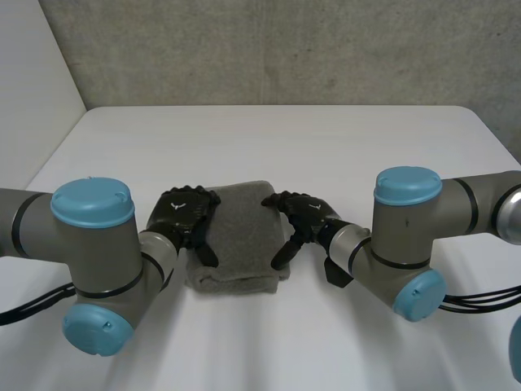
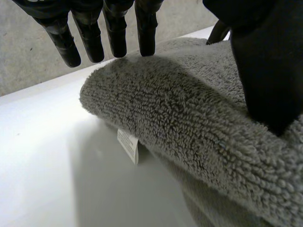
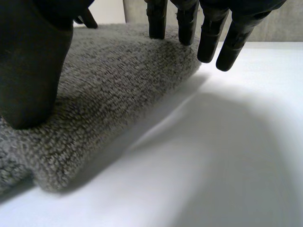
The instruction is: Fold the towel.
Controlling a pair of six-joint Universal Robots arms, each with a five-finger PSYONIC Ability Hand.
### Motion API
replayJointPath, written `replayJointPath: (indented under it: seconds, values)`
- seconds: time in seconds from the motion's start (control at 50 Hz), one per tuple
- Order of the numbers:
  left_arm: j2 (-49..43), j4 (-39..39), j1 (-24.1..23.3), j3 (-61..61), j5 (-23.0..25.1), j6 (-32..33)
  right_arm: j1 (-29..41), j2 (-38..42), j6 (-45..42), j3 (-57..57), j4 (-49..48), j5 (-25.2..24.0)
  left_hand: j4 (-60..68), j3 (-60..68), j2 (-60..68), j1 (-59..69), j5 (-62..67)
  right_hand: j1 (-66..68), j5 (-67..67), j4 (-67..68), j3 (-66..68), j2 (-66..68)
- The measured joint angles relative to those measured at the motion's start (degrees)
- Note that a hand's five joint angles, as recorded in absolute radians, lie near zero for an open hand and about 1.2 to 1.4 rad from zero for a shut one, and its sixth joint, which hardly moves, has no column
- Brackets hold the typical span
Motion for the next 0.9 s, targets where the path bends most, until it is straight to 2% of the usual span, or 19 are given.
replayJointPath:
  seconds: [0.18, 0.38, 0.5, 0.64, 0.76, 0.9]
  values:
    - [-1.06, -0.02, 0.22, 1.03, -0.05, 0.40, 0.99, -0.75, -7.07, -0.31, 0.13, 3.51, 0.00, 0.00, 0.00, 0.00, -0.28, -0.24, 0.00, 0.00, 0.00, 0.00]
    - [4.07, -0.08, -0.62, 1.98, -0.16, -0.16, 0.75, -14.19, -9.66, 5.27, -1.01, 3.94, 0.00, 0.00, -0.02, 0.00, -0.29, -0.25, -0.01, 0.00, 0.00, 0.00]
    - [10.39, 0.11, -0.93, 2.70, -0.43, -1.33, -1.61, -22.97, -15.85, 9.78, -1.85, 4.67, 0.00, 0.00, -0.05, 0.00, -0.29, -0.25, -0.01, 0.00, 0.00, 0.00]
    - [15.11, -0.82, -1.25, 5.00, -3.29, -5.02, -6.74, -28.11, -23.11, 13.08, -2.25, 11.25, 0.00, 0.00, -0.05, 0.00, -0.29, -0.25, -0.01, 0.00, 0.00, -0.01]
    - [17.64, -7.27, -0.79, 9.29, -7.79, -6.84, -9.71, -31.29, -24.39, 12.58, -2.16, 18.40, 0.00, 0.00, -0.05, 0.00, -0.28, -0.26, -0.01, 0.00, 0.00, -0.01]
    - [18.71, -14.96, 1.12, 13.13, -8.98, -6.79, -10.27, -34.75, -24.06, 11.80, -1.49, 20.78, 0.00, 0.00, -0.05, 0.00, -0.17, -0.26, -0.01, 0.00, 0.00, -0.01]
